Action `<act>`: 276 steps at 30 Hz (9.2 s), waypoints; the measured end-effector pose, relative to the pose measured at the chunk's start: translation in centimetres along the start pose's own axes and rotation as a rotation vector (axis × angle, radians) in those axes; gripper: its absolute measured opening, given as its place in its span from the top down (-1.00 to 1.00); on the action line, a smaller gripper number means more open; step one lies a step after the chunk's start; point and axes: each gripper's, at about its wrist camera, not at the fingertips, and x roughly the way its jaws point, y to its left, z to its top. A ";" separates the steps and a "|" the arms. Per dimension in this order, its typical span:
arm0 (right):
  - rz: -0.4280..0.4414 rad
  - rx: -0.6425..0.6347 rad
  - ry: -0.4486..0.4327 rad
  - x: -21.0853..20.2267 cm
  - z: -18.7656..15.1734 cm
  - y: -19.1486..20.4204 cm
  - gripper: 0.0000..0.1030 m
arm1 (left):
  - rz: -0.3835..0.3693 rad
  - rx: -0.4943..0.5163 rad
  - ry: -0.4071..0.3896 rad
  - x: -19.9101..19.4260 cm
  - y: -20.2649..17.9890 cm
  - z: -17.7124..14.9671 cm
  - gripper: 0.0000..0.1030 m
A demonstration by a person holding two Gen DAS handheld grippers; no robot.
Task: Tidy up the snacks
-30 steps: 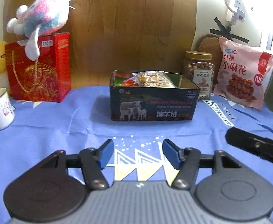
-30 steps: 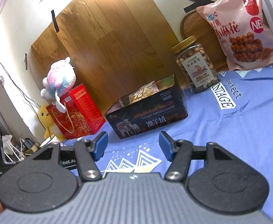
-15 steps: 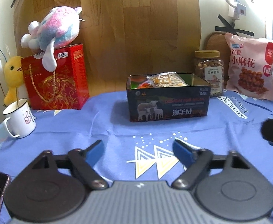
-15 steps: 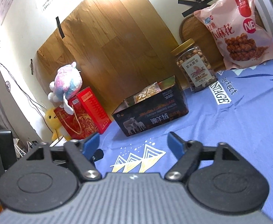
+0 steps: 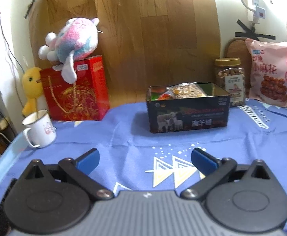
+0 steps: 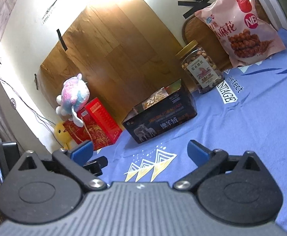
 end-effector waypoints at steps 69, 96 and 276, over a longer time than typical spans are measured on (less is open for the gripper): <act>0.013 -0.039 0.044 0.5 -1.4 1.1 -1.00 | -0.019 -0.050 0.052 0.2 0.8 -1.0 -1.00; 0.015 -0.041 0.051 0.6 -1.6 1.0 -1.00 | 0.015 -0.090 0.145 0.9 1.1 -1.6 -1.00; 0.011 -0.042 0.135 1.9 -2.4 0.7 -1.00 | 0.169 0.128 0.115 1.2 0.0 -2.9 -1.00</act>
